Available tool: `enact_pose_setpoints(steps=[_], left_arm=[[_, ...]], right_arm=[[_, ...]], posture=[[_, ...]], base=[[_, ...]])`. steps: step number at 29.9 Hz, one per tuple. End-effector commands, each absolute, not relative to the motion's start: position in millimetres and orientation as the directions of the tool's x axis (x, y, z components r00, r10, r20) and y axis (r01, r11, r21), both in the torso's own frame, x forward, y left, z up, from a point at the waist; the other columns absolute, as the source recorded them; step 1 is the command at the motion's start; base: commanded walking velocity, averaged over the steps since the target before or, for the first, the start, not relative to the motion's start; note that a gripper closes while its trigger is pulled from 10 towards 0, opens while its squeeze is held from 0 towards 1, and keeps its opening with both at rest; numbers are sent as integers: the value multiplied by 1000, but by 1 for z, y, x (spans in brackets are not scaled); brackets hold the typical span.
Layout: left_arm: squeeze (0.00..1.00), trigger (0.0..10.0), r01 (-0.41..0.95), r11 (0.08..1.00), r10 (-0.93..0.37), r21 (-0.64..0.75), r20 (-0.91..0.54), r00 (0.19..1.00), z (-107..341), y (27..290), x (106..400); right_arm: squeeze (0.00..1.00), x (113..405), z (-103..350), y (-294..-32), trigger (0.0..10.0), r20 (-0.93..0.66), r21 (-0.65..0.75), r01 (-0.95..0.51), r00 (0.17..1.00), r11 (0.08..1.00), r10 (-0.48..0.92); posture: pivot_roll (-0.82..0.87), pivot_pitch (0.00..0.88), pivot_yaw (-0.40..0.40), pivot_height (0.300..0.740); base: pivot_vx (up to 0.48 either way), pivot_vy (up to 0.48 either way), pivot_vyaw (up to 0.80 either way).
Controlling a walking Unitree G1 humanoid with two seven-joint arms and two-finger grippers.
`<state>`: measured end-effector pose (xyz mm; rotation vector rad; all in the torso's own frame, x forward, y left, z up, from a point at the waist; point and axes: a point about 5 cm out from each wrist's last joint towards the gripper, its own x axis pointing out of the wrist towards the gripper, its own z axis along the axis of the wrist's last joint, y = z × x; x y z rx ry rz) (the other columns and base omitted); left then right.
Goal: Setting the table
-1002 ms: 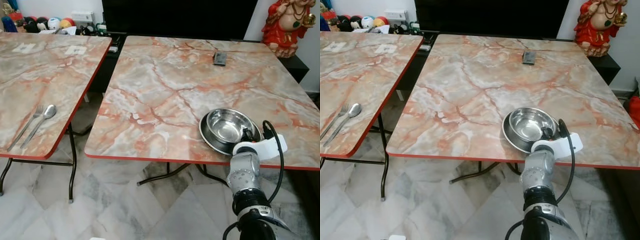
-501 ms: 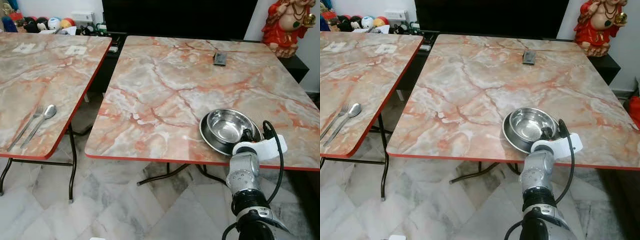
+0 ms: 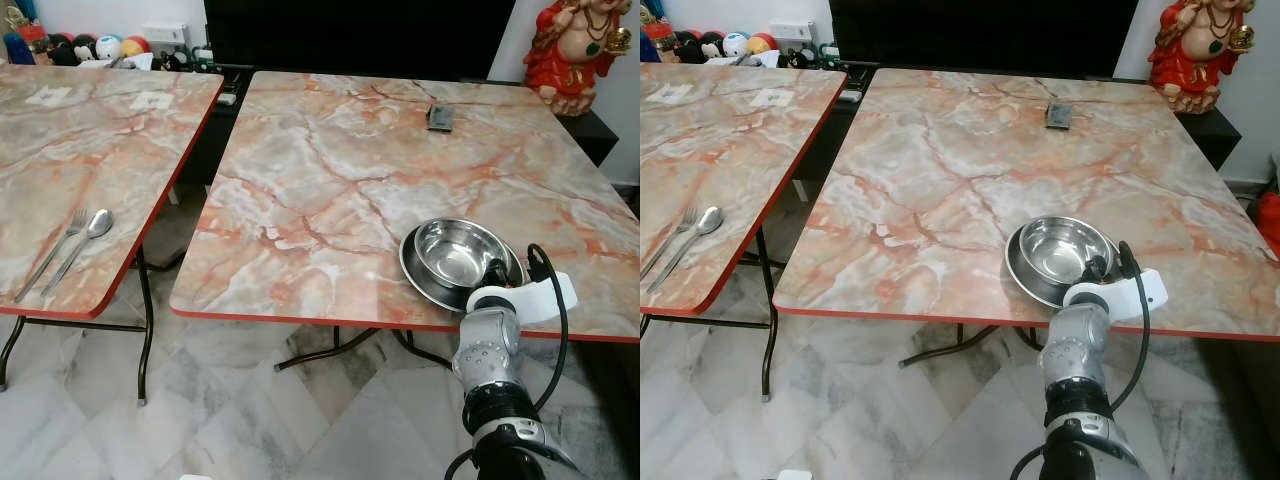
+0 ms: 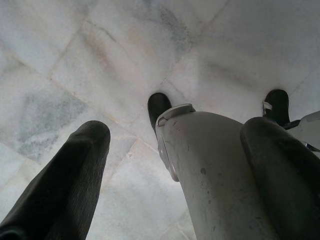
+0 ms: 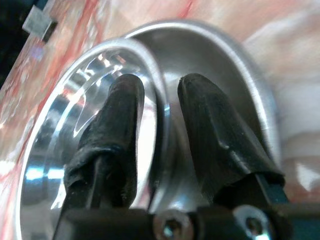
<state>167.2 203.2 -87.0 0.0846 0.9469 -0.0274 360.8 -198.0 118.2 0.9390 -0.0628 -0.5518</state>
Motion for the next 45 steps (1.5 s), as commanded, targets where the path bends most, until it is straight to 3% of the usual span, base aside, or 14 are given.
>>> enact_pose_setpoints(steps=[1,8,14,21,22,27,41,45], left_arm=[[0,10000,79,995,11,64,-844,536,-93,203,154],[0,10000,80,995,8,60,-844,537,-93,202,154],[0,10000,77,995,8,59,-843,538,-93,202,154],[0,10000,77,995,10,61,-842,539,-93,201,154],[0,10000,74,995,12,62,-841,540,-93,201,154],[0,10000,69,995,27,76,-842,539,-93,206,153],[0,10000,68,995,29,77,-843,538,-94,204,151],[0,10000,57,994,46,92,-837,545,-93,207,151]], right_arm=[[0,359,123,-202,10000,-161,774,423,851,470,-500],[0,355,127,-204,10000,-121,760,416,845,499,-521],[0,350,145,-206,10000,38,687,364,846,629,-531],[0,346,161,-195,10000,193,521,282,880,806,-433],[0,344,159,-188,10000,216,459,240,904,856,-369],[0,334,149,-176,10000,232,320,132,949,938,-213],[0,315,147,-185,10000,255,93,25,966,995,-48],[0,312,134,-183,10000,206,126,41,976,991,-67]], posture=[[29,137,-32,740],[26,136,-34,740],[25,134,-35,740],[16,131,-38,740],[15,124,-37,740],[10,106,-38,740],[-13,40,-48,740],[-4,37,-42,740]], base=[[0,0,0],[0,0,0],[0,0,0],[0,0,0],[0,0,0],[0,0,0],[0,0,0],[0,0,0]])
